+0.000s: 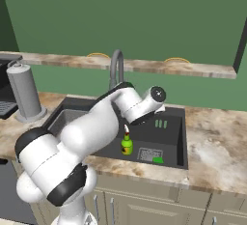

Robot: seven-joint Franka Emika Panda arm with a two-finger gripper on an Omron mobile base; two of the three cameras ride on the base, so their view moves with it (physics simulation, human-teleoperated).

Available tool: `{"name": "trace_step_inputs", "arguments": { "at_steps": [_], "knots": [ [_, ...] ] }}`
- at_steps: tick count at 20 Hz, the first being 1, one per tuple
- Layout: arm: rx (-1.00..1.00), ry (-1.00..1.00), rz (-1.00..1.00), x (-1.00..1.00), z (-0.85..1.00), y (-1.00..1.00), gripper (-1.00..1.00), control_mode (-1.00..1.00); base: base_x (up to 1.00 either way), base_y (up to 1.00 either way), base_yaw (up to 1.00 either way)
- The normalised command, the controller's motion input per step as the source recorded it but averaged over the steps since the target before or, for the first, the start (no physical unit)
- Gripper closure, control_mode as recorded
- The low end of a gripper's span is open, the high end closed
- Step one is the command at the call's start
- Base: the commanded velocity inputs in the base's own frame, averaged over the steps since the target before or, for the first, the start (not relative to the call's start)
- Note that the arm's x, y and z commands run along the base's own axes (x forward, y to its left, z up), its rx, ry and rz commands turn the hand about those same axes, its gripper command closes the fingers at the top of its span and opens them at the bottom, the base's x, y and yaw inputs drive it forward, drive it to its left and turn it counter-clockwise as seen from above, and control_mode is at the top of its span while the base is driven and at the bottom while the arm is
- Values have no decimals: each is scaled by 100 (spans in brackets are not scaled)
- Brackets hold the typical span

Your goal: Pick up the spray and sponge from the sink, and place them back in the cabinet, and close the cabinet doors.

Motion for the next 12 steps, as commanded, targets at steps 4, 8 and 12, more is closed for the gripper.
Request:
{"name": "trace_step_inputs", "arguments": {
  "at_steps": [4,8,12],
  "knots": [
    [4,0,8,30,-35,-2,-100,-100,0,0,0],
    [3,0,4,11,-32,0,-100,-100,0,0,0],
    [0,0,1,14,-42,0,-100,-100,0,0,0]
  ]
}}
